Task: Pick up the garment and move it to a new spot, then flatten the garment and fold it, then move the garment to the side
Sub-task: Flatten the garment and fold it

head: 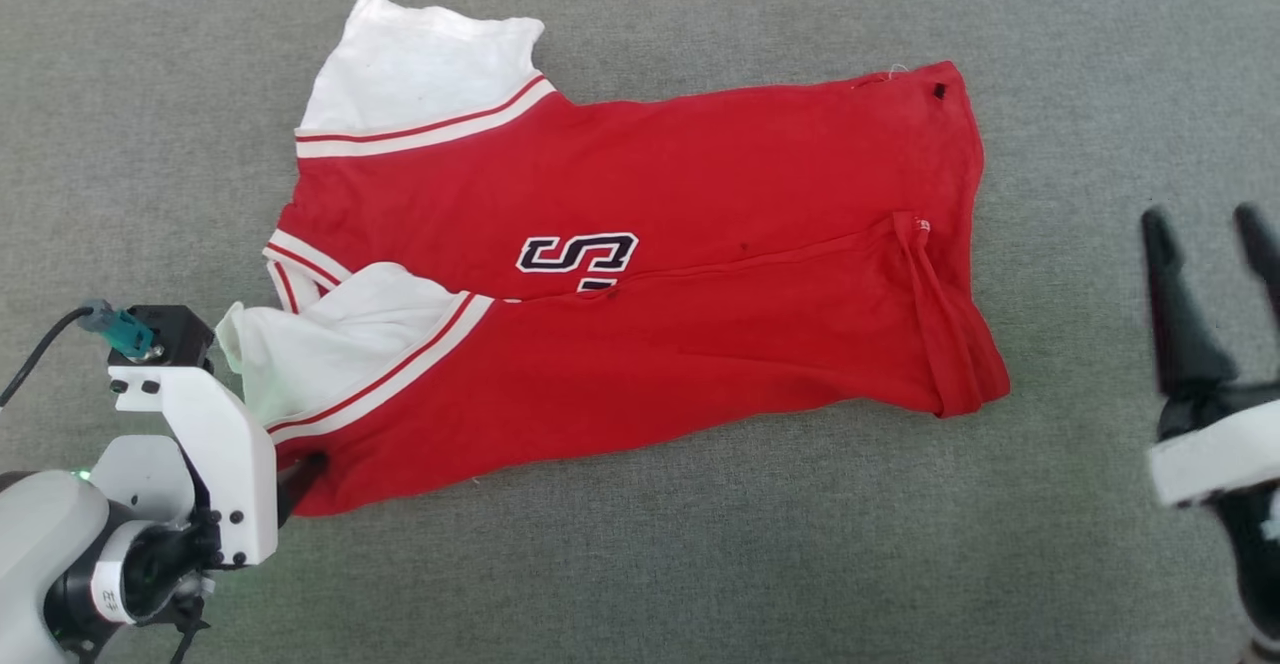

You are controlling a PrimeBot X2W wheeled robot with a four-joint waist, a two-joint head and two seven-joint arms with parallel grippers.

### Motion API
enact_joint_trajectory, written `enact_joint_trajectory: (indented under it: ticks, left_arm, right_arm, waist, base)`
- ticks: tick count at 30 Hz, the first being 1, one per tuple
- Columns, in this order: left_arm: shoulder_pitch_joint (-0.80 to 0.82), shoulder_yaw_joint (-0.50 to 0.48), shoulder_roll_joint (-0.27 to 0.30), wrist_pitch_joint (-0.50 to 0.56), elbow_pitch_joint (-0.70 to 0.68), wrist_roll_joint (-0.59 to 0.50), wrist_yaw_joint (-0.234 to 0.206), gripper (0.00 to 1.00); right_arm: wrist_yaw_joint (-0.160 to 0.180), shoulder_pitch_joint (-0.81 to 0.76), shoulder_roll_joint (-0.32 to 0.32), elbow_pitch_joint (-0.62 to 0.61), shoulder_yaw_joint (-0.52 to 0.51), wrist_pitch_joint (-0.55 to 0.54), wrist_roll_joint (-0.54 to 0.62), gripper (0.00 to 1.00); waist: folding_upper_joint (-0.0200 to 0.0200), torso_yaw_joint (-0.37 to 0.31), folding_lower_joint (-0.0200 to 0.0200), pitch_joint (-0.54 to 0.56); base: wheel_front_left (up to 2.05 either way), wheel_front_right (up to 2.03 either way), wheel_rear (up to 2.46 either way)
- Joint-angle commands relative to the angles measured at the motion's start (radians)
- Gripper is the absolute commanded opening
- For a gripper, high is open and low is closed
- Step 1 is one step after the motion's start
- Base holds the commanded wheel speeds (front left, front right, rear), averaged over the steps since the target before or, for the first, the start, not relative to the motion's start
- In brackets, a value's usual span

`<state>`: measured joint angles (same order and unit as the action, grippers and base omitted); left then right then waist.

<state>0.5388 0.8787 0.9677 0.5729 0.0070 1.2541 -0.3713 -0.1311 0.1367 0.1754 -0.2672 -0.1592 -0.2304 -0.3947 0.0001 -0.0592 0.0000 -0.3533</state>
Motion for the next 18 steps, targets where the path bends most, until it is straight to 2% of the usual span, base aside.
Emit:
enact_joint_trajectory:
  ticks: [1, 7, 18]
  left_arm:
    - [-0.021, 0.016, -0.026, 0.009, 0.017, 0.011, 0.012, 0.02]
    - [0.004, 0.025, -0.054, 0.004, 0.046, 0.001, 0.059, 0.0]
    - [0.053, 0.034, -0.106, -0.001, 0.056, -0.024, 0.095, 0.0]
  right_arm:
    - [0.001, -0.016, -0.005, 0.009, 0.012, -0.017, -0.005, 1.0]
    - [0.001, -0.028, 0.011, 0.076, 0.082, -0.145, -0.052, 1.0]
    - [0.001, 0.08, 0.084, 0.259, 0.211, -0.426, -0.118, 1.0]
  waist:
    - [-0.0001, -0.002, 0.0, -0.003]
    - [-0.0001, -0.003, 0.0, -0.017]
    - [-0.0001, 0.037, 0.0, -0.033]
  base:
    - [0.0, 0.0, 0.0]
    - [0.0, 0.0, 0.0]
    - [0.0, 0.0, 0.0]
